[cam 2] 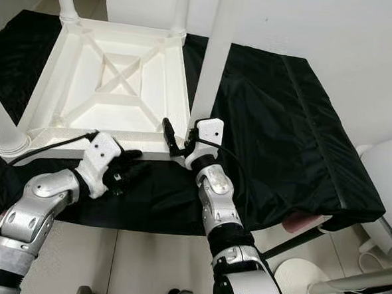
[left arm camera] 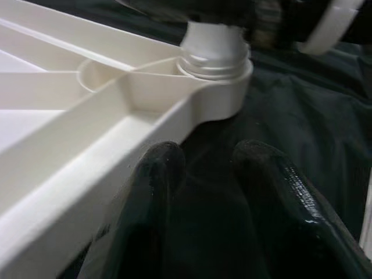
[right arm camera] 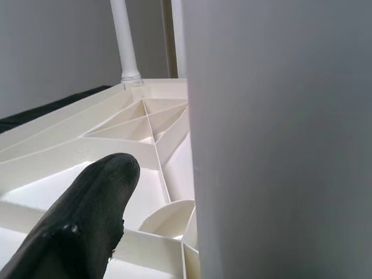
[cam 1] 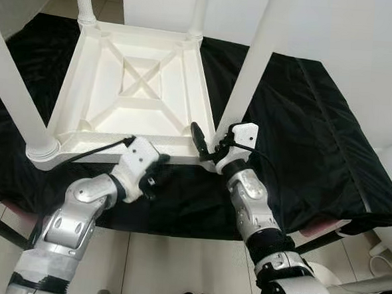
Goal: Building children table
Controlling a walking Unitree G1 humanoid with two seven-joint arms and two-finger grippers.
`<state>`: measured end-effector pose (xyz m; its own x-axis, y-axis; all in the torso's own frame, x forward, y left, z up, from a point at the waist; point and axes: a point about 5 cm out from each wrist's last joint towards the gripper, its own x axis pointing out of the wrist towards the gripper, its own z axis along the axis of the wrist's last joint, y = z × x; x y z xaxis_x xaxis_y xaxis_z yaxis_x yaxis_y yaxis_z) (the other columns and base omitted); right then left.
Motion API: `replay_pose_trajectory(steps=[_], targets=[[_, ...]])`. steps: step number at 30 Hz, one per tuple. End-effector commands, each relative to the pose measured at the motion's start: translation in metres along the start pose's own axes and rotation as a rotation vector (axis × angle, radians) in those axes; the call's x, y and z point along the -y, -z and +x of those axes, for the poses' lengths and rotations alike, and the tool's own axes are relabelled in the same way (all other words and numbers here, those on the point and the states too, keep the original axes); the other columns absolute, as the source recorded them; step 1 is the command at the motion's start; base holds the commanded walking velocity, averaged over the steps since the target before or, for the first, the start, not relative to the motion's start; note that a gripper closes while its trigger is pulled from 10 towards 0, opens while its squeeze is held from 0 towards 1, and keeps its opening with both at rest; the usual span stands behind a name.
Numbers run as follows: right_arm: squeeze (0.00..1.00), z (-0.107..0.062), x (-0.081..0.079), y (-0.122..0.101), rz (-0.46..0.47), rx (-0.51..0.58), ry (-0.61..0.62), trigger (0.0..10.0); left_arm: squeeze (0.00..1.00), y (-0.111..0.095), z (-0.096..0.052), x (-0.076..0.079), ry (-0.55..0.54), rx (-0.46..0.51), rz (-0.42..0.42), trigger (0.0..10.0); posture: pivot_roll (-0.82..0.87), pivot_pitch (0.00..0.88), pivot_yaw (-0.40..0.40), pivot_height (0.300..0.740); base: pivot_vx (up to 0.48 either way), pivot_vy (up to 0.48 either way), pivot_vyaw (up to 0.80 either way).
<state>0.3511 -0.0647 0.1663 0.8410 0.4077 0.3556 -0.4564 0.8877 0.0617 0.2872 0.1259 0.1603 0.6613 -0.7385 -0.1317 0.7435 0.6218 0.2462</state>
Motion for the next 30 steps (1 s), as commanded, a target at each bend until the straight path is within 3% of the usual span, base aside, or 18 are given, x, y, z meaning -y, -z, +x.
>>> replay_pose_trajectory(steps=[1,11,18,26,27,30], targets=[[0.0,0.008,-0.005,-0.008,-0.004,0.043,-0.021,10.0,0.0,0.0,0.001,0.013,0.163,-0.003,-0.005,10.0,0.04,0.121,-0.083,0.74,0.0,0.0,0.0],[0.0,0.001,-0.007,-0.016,-0.045,0.088,0.001,10.0,0.0,-0.003,0.004,0.019,0.129,0.02,0.017,10.0,0.04,0.124,-0.094,0.74,0.0,0.0,0.0],[0.0,-0.016,-0.01,-0.038,-0.072,0.137,0.114,10.0,0.0,-0.005,0.007,0.026,-0.007,0.073,-0.012,10.0,0.03,0.106,-0.09,0.74,0.0,0.0,0.0],[0.0,-0.034,0.0,-0.038,-0.131,0.098,0.173,10.0,0.0,-0.008,0.002,0.02,-0.143,0.125,-0.031,10.0,0.03,0.089,-0.074,0.74,0.0,0.0,0.0],[0.0,-0.046,0.01,-0.037,-0.162,0.07,0.213,10.0,0.0,-0.012,-0.006,0.017,-0.158,0.156,-0.116,10.0,0.03,0.083,-0.073,0.74,0.0,0.0,0.0],[0.0,-0.051,0.015,-0.039,-0.176,0.048,0.234,10.0,0.0,-0.016,-0.011,0.02,-0.12,0.182,-0.148,10.0,0.04,0.085,-0.076,0.74,0.0,0.0,0.0]])
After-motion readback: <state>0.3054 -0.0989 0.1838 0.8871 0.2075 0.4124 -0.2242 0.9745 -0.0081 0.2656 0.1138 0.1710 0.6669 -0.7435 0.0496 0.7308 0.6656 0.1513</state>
